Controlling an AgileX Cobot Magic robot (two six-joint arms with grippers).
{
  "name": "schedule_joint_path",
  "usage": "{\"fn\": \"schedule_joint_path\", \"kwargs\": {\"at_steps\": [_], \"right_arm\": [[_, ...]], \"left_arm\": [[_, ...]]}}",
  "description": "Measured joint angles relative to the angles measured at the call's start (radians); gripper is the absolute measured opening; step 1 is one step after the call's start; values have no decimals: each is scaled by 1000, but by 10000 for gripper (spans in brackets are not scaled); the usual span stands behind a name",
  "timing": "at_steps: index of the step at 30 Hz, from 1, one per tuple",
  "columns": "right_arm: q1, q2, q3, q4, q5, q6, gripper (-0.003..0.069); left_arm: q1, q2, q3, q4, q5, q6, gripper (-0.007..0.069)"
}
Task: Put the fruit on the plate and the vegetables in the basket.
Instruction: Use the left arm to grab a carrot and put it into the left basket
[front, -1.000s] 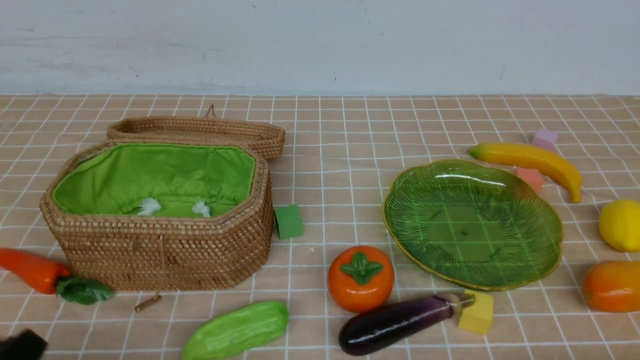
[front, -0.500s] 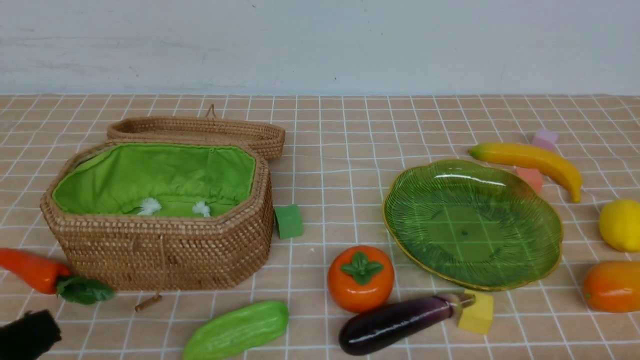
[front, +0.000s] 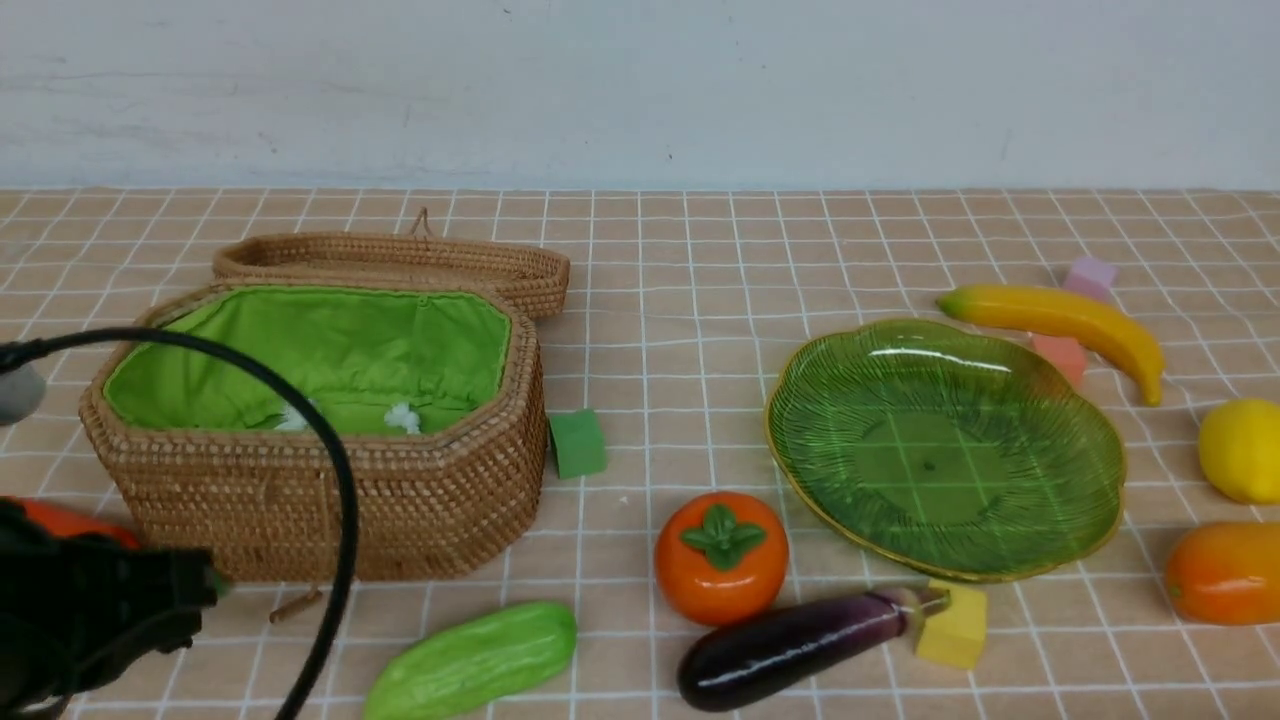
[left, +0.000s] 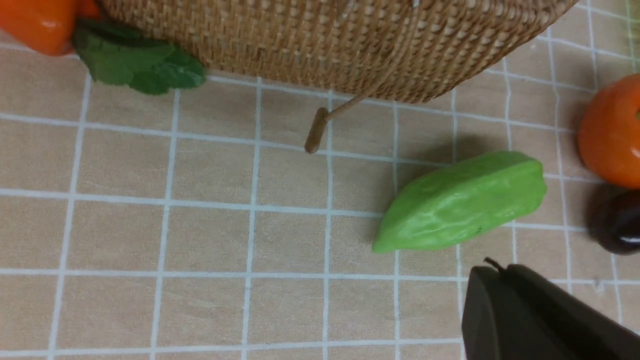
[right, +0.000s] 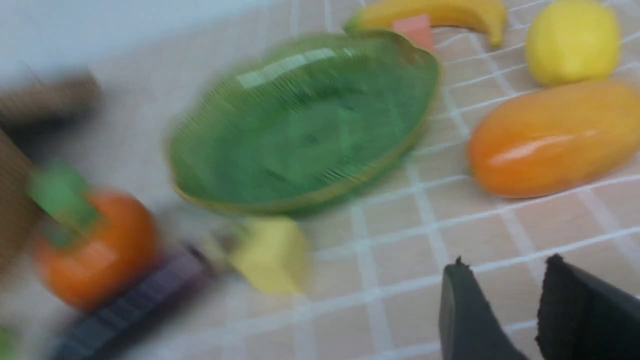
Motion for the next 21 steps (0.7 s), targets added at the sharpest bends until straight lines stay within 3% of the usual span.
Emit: {"fn": "schedule_joint_path", "kwargs": {"at_steps": [2, 6, 8, 11, 13, 14, 16, 19, 20, 21], "right_arm": [[0, 0, 1, 167, -98, 79, 243], [0, 0, -1, 303, -196, 117, 233], [10, 0, -40, 350, -137, 106, 199], [55, 32, -171, 346, 34, -6, 125], [118, 143, -375, 313, 242, -193, 45], [127, 152, -389, 310, 258, -193, 41], [179, 279, -562, 295, 479, -358, 0], [208, 403, -691, 289, 640, -471, -6], [209, 403, -697, 289, 647, -477, -6], [213, 451, -736, 289, 690, -516, -6]], "left_arm": [[5, 2, -34, 24, 21, -10, -13], [47, 16, -91, 85, 48, -36, -13], [102, 56, -148, 108, 81, -26, -13], [180, 125, -223, 79, 131, 44, -13], [250, 210, -288, 4, 158, 176, -13], [255, 221, -292, -1, 158, 188, -13], [307, 278, -336, -53, 158, 393, -13], [338, 319, -346, -61, 159, 640, -13], [340, 319, -346, -61, 160, 659, -13], [348, 338, -346, -60, 175, 823, -13]]}}
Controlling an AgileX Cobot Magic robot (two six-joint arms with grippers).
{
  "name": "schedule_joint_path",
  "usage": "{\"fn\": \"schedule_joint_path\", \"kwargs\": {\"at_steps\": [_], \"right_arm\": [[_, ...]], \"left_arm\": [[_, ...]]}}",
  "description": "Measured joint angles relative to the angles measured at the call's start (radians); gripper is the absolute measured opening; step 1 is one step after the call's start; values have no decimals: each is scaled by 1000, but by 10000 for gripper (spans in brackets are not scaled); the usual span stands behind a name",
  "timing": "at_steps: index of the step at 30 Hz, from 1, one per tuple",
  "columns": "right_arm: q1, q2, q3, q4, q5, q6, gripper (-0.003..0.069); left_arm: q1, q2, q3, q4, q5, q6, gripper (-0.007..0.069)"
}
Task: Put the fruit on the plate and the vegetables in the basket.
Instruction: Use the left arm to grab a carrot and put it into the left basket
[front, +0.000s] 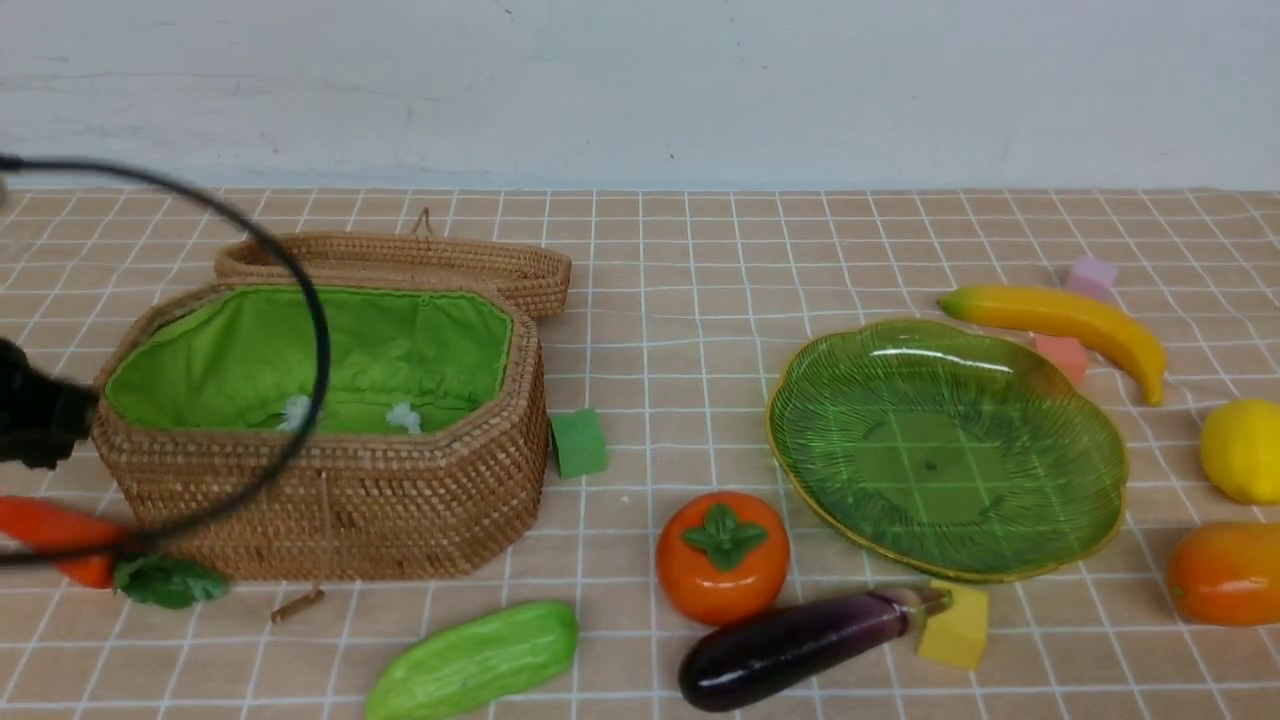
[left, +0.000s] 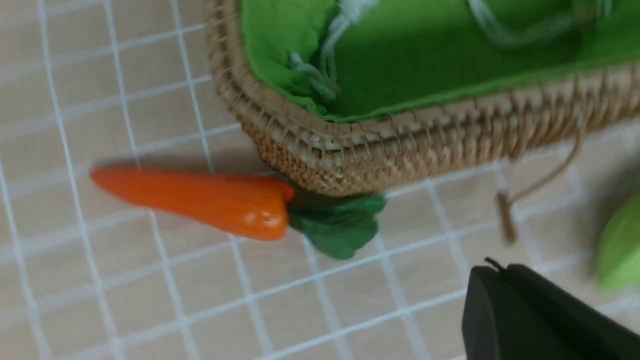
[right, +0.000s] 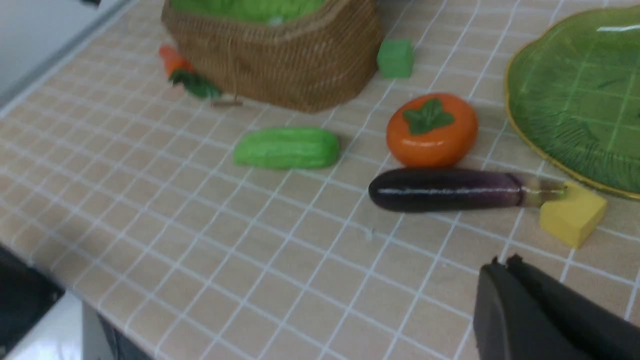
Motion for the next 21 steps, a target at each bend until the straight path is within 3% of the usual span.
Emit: {"fn": "schedule_joint_path", "kwargs": {"at_steps": [1, 3, 6, 8, 11, 13, 14, 17, 21], "right_arm": [[0, 4, -3, 0, 5, -4, -6], [0, 34, -15, -1, 15, -28, -6], [0, 39, -15, -5, 16, -60, -6], [0, 39, -15, -5, 16, -70, -6], [0, 39, -15, -5, 16, -93, -3], [0, 39, -15, -5, 15, -100, -2], [0, 39, -15, -5, 15, -100, -2], [0, 39, -15, -5, 12, -107, -1], [0, 39, -15, -10, -9, -110, 3]], "left_arm": [[1, 2, 0, 1, 4, 41, -13], [2, 14, 0, 8, 16, 257, -13], [2, 35, 0, 37, 2, 470, -11], [2, 48, 0, 61, -8, 498, 0], [2, 109, 0, 156, -21, 513, 97], [2, 176, 0, 248, -35, 492, 248], [2, 181, 0, 248, -35, 493, 260], [2, 262, 0, 326, -95, 484, 467], [2, 350, 0, 396, -173, 483, 584]]}}
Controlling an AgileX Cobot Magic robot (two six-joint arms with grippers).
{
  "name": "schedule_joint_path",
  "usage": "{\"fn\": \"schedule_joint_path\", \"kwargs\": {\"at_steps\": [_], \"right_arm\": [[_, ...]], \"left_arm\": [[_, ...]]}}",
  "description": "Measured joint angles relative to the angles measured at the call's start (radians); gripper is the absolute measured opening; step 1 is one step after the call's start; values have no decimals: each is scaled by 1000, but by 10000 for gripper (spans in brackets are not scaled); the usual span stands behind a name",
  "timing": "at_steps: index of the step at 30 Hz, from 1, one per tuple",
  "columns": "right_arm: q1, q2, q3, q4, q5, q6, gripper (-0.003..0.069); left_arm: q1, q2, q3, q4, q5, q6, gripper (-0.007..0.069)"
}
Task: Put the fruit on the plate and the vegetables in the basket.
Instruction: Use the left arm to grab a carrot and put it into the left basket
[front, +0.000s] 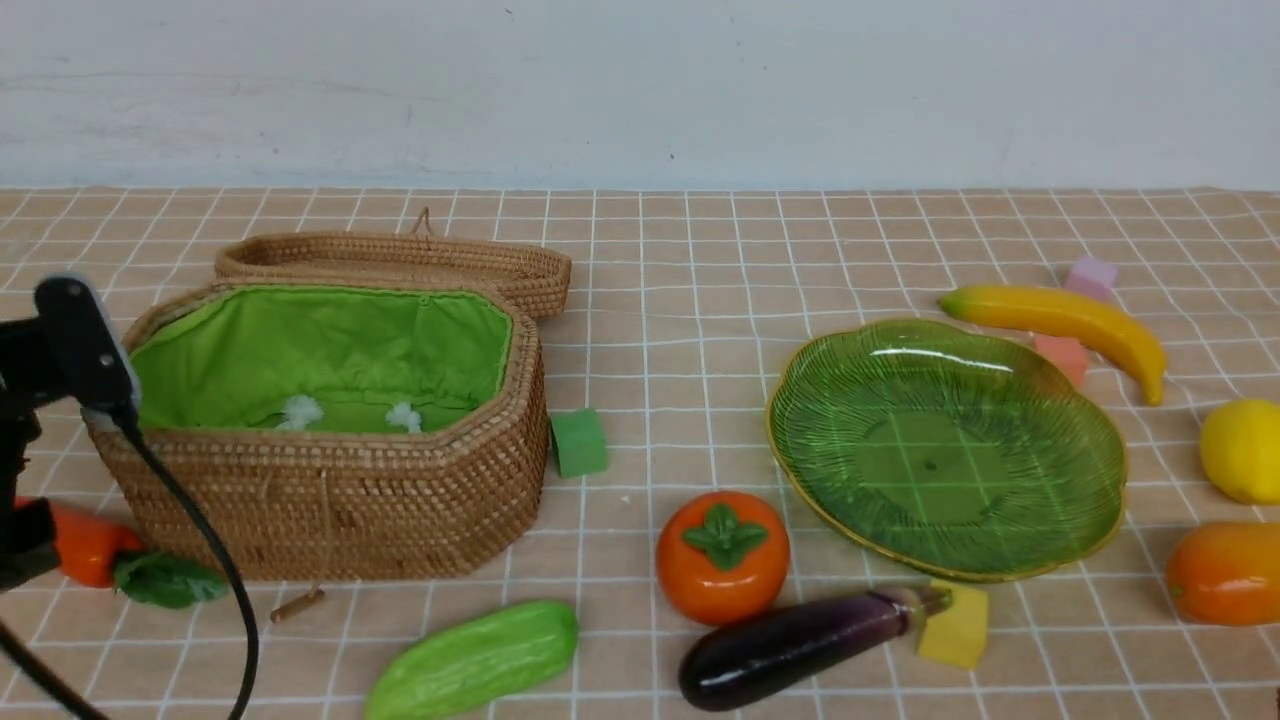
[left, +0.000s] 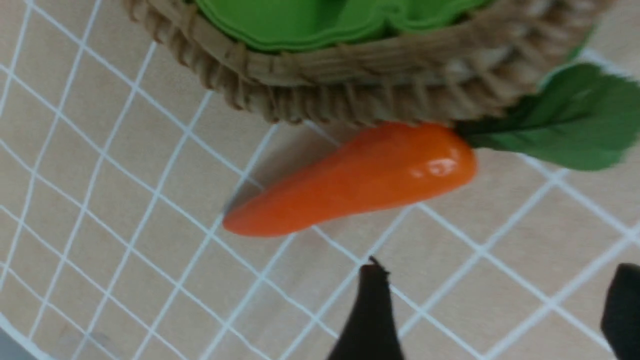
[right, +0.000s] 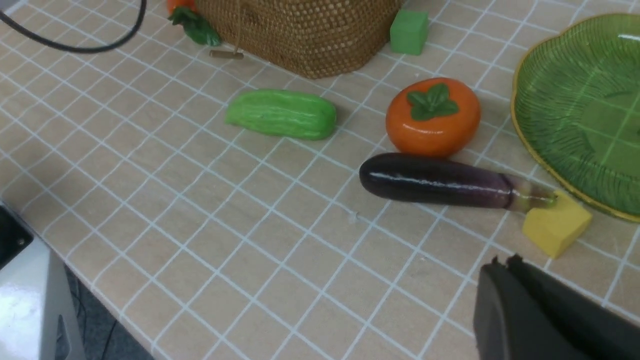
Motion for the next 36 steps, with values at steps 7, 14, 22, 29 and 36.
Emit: {"fn": "schedule_joint_path", "kwargs": {"at_steps": [7, 14, 22, 29, 36], "right_arm": [[0, 0, 0, -9, -17, 0, 6], [0, 0, 0, -7, -29, 0, 8], [1, 0, 0, -5, -39, 0, 8], [1, 0, 0, -1, -43, 0, 8], [1, 0, -1, 1, -51, -2, 11]], "left_arm": [[0, 127, 0, 102, -95, 2, 559], [24, 190, -14, 109, -192, 26, 550], [34, 196, -19, 75, -214, 76, 550], [34, 123, -9, -25, -117, 4, 540], [38, -16, -9, -202, -45, -330, 484]]}}
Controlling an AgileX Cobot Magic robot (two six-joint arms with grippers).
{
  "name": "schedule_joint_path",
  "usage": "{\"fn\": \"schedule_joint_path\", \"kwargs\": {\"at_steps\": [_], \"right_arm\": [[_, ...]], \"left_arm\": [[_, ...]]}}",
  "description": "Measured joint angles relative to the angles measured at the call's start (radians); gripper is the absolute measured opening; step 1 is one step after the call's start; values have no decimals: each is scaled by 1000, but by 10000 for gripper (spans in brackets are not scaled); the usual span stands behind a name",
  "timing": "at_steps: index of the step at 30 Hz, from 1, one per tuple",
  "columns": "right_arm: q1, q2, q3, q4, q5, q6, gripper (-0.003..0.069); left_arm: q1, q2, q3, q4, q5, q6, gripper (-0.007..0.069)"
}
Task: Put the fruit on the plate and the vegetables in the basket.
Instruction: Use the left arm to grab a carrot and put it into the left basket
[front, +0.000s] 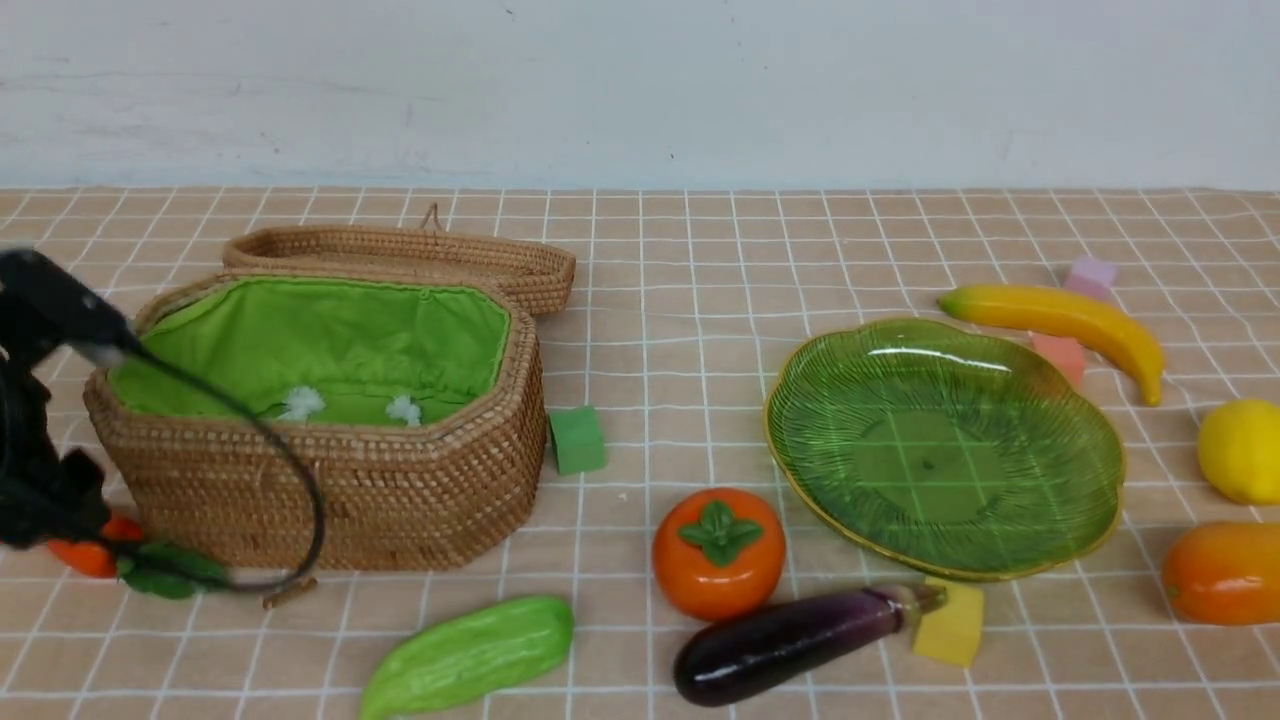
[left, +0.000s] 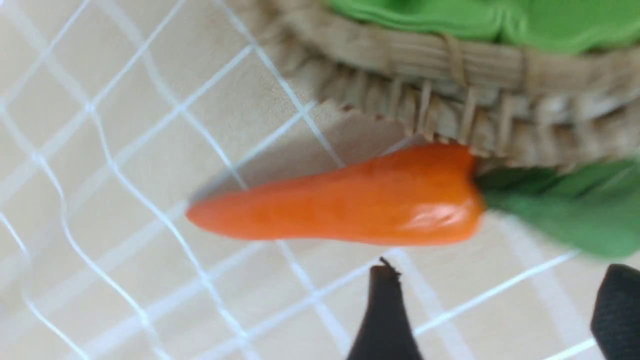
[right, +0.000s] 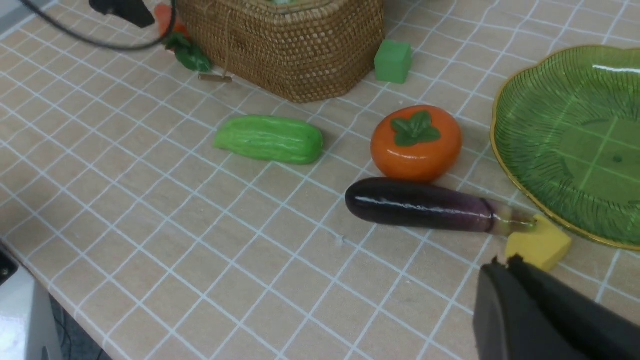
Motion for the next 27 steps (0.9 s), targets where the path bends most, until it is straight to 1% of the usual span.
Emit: {"fn": "schedule_joint_path", "kwargs": {"at_steps": [1, 2, 3, 4, 5, 6, 7, 8, 9, 10, 11, 12, 13, 14, 15, 16, 17, 18, 19, 21, 22, 27], "right_arm": [[0, 0, -1, 0, 0, -2, 11], [0, 0, -1, 0, 0, -2, 13], [0, 0, -1, 0, -1, -2, 13], [0, 0, 2, 0, -3, -2, 13], [0, 0, 4, 0, -3, -2, 13], [0, 0, 8, 0, -6, -2, 13], [0, 0, 12, 0, -7, -2, 13], [0, 0, 18, 0, -7, -2, 13], [0, 0, 27, 0, -7, -3, 14], [0, 0, 29, 0, -7, -3, 14], [0, 0, 36, 0, -7, -3, 15], [0, 0, 40, -1, -7, -3, 15], [0, 0, 43, 0, -11, -3, 15], [0, 0, 44, 0, -12, -3, 15], [0, 0, 48, 0, -24, -3, 15], [0, 0, 49, 0, -26, -3, 15], [0, 0, 50, 0, -44, -3, 16], [0, 0, 50, 0, -46, -3, 17], [0, 0, 50, 3, -67, -3, 18], [0, 0, 50, 5, -77, -3, 18], [0, 0, 50, 12, -83, -3, 18], [0, 0, 50, 47, -83, -3, 18]], "left_arm": [[9, -13, 0, -46, 5, -102, 442], [18, -18, 0, -70, 7, -164, 410], [32, -18, 0, -97, 14, -258, 377], [54, -18, 0, -121, 27, -384, 344], [73, -16, 0, -132, 36, -450, 321], [100, -14, 0, -137, 55, -573, 295], [124, -14, 0, -138, 64, -626, 288], [154, -11, 0, -138, 81, -714, 277], [185, -10, 0, -139, 90, -775, 274], [197, -10, 0, -139, 93, -797, 274], [235, -9, 0, -144, 92, -866, 279], [256, -6, 0, -152, 85, -909, 286], [271, 1, 0, -160, 71, -947, 297], [275, 3, 0, -164, 65, -960, 304], [281, 23, 0, -187, 35, -1000, 325], [281, 28, 0, -190, 31, -1002, 331], [276, 58, -5, -226, 1, -1012, 357], [276, 62, -5, -226, 1, -1012, 360], [269, 106, -25, -257, -21, -1015, 390], [267, 132, -46, -275, -29, -1015, 412], [267, 183, -83, -291, -30, -1018, 440], [267, 305, -204, -292, 17, -1038, 472]]}}
